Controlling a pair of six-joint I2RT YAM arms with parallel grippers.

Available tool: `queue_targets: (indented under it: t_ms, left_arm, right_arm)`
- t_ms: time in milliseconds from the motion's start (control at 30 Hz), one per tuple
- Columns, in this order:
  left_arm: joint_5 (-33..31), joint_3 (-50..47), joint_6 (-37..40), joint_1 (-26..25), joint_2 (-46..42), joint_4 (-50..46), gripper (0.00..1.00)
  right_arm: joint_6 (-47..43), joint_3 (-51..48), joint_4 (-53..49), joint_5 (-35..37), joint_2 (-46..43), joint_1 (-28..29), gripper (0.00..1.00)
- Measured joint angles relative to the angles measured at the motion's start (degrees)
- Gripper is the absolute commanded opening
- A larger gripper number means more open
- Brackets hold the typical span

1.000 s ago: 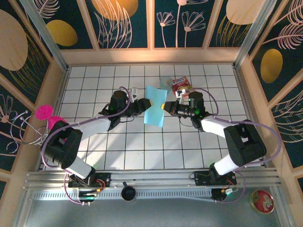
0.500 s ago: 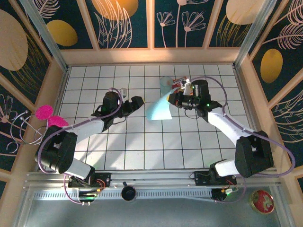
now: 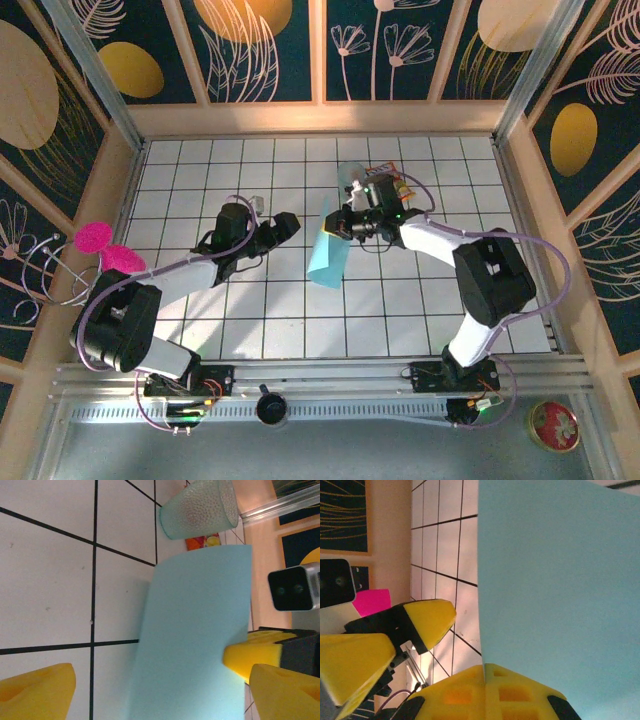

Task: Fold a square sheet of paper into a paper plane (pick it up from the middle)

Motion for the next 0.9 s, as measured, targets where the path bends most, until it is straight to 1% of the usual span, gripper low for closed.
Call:
queue_targets:
  t_ms: [200, 400, 600, 733, 900]
  left_arm:
    - [0.81, -0.04, 0.09, 0.00, 0.68, 0.04, 0.81]
    - [1.95, 0.15, 0.26, -0.83, 4.81, -0.50, 0.77]
    - [1.42, 5.20, 2.73, -4.57, 10.08, -6.10, 0.73]
    - [1.03, 8.68, 4.17, -6.19, 12.68, -8.50, 0.71]
    - [0.33, 12.35, 5.66, -7.21, 16.57, -11.47, 0.61]
  right_arm:
    - [2.23, -6.56, 8.26, -1.64, 0.31, -0.55, 0.01]
    - [2.75, -11.67, 10.97, -1.51, 1.07, -3.13, 0.01]
    - [2.14, -11.96, 11.02, -0.48, 3.76, -3.56, 0.02]
    - [1.29, -11.80, 10.93, -0.24, 4.81, -3.58, 0.03]
    - [0.42, -11.04, 10.84, -0.24, 6.05, -3.74, 0.03]
